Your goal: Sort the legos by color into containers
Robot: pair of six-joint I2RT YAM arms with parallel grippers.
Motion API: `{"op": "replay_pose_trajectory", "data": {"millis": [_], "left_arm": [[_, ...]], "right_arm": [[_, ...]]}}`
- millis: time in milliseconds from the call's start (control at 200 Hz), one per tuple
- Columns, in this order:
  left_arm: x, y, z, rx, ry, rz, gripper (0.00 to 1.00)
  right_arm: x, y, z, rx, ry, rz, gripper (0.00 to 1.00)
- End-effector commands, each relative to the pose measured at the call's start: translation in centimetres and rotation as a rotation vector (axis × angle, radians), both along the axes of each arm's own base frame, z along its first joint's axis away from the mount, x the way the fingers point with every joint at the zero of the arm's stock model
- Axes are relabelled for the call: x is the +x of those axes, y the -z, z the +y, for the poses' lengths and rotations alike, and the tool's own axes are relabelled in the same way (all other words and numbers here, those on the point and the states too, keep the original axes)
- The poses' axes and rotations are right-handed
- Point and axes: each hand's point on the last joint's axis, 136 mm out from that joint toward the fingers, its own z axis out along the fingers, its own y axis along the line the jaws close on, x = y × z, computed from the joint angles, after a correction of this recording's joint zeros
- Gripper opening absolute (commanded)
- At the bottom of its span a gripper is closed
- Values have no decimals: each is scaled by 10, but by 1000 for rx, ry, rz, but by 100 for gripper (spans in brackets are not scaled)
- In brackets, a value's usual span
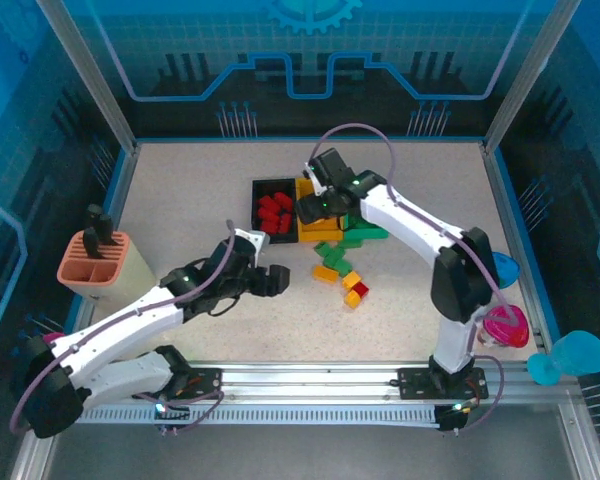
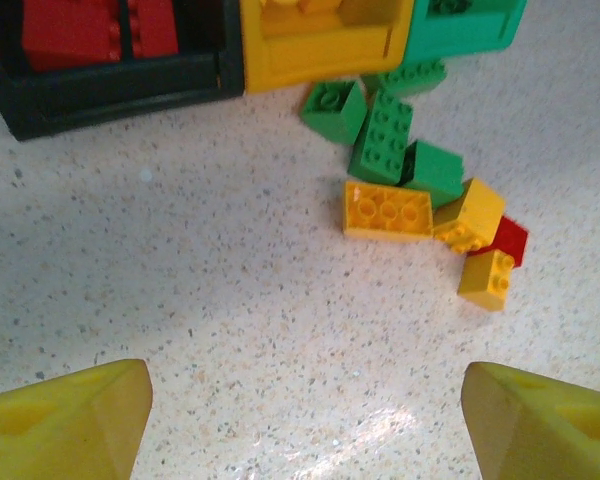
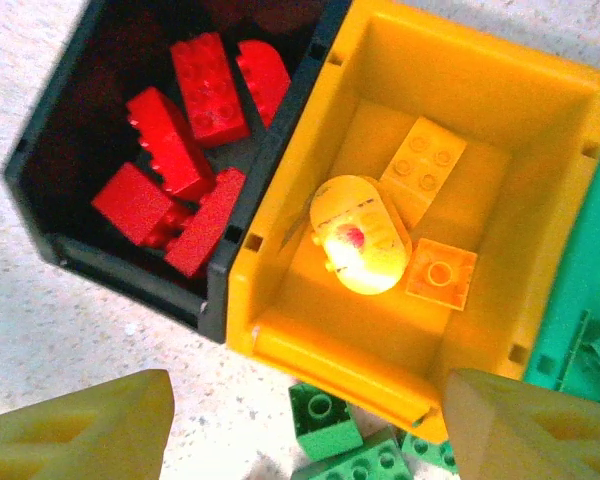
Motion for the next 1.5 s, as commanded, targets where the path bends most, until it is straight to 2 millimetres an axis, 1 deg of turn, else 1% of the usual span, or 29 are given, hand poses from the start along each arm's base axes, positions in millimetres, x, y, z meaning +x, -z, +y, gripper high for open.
{"op": "replay_pose_trajectory", "data": {"millis": [0, 95, 110, 125, 265, 355, 455, 555, 685, 780, 996, 1041, 1121, 1136, 1156, 1496], "left_arm": [[1, 1, -19, 20, 67, 11, 84], [4, 11, -33, 48, 96, 39, 85], [4, 12, -35, 53, 99, 43, 86], [5, 14, -37, 59, 104, 47, 86], [11, 27, -59, 108, 131, 77, 86], [17, 34, -74, 141, 142, 95, 86], [24, 44, -88, 202, 147, 124, 86], [30, 58, -99, 270, 149, 157, 86], [39, 76, -100, 354, 117, 198, 85], [43, 83, -104, 373, 116, 210, 85], [51, 98, -110, 421, 118, 240, 85], [52, 101, -112, 431, 121, 244, 85], [54, 106, -115, 439, 126, 253, 85], [54, 107, -115, 441, 125, 256, 85], [55, 108, -116, 442, 124, 258, 85], [59, 123, -123, 468, 134, 284, 85]], "right_arm": [[-11, -27, -7, 81, 11, -54, 73], [-24, -28, -19, 80, 26, -61, 75], [-26, -25, -21, 75, 29, -57, 75], [-28, -28, -23, 79, 32, -63, 76], [-43, -22, -40, 85, 68, -64, 81], [-51, -16, -51, 80, 93, -57, 82], [-61, -12, -63, 74, 118, -51, 84], [-69, -7, -76, 77, 145, -50, 85], [-81, 0, -92, 93, 176, -44, 85], [-89, 5, -103, 103, 196, -42, 86], [-100, 14, -120, 114, 228, -31, 85], [-102, 15, -121, 120, 231, -32, 85], [-101, 9, -123, 138, 238, -45, 86], [-105, 17, -124, 129, 239, -29, 85], [-106, 19, -125, 128, 239, -26, 85], [-110, 23, -128, 144, 250, -18, 85]]}}
